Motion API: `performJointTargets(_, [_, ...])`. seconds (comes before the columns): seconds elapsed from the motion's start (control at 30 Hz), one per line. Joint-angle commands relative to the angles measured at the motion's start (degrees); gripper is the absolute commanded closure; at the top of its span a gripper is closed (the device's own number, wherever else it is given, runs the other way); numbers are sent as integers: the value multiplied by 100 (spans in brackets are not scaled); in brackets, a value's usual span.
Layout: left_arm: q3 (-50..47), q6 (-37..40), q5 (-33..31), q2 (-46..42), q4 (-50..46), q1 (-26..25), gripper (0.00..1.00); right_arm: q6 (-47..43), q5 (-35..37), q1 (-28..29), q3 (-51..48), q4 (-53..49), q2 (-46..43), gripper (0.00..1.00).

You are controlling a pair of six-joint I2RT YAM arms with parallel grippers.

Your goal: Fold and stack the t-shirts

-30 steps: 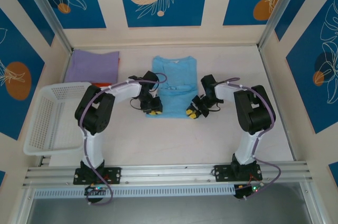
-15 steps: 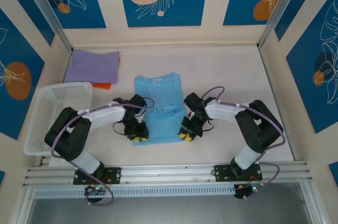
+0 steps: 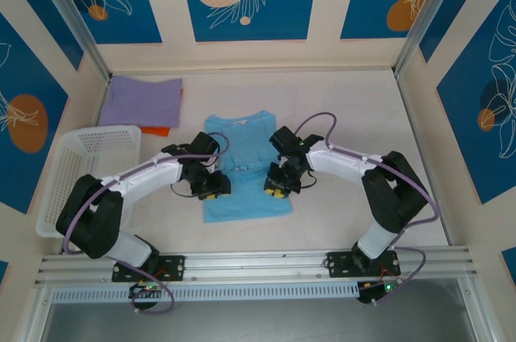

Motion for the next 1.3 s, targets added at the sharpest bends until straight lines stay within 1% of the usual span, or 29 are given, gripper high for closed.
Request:
performJointTargets(0.0, [-142,-320,-39,109,748,205,56,-160,15,-142,519,-169,613,79])
performJointTargets(0.13, [-238,-457,-74,192,1349,323,54,-290,-7,-249,1072,-323,1134,80])
performJointTargets(0.23, [-161,-449,-120,364,1514,366,51,-329,94,-338,1461,-579,1392,80])
performJointTargets(0.37, [-58,-469,-122,520,1677,468,46,-242,4,-548,1713,-657,1648,80])
performJointTargets(0.43, [26,-467,-145,569,1689,526,43,-187,-68,-653,1798,-675,1740,80])
performJointTargets(0.63, [465,-316,-20,735,1640,808,40,52,-240,-919,2056,-673,1946,80])
performJointTargets(0.8, [1012,59,-99,610,987,900,40,178,-376,-1106,2411,-813,2124,78])
performJointTargets(0.83, [1177,189,-211,584,673,884,40,207,-391,-1150,2443,-825,2136,78])
performJointTargets(0.9, [1551,564,-647,543,30,720,41,233,-434,-1229,2455,-813,2118,77])
performJointTargets(0.93, [1681,770,-915,525,-187,583,41,240,-437,-1265,2448,-806,2107,77])
performJointTargets(0.97, [1744,892,-1021,506,-274,479,43,229,-439,-1299,2434,-812,2114,77])
performJointTargets(1.1, [1494,848,-595,507,55,409,56,184,-432,-1391,2370,-797,2133,77])
performJointTargets(1.17, [1379,851,-489,602,198,408,58,175,-368,-1407,2333,-805,2159,77])
performJointTargets(1.27, [1350,1016,-421,868,277,413,58,224,-275,-1414,2233,-820,2210,77])
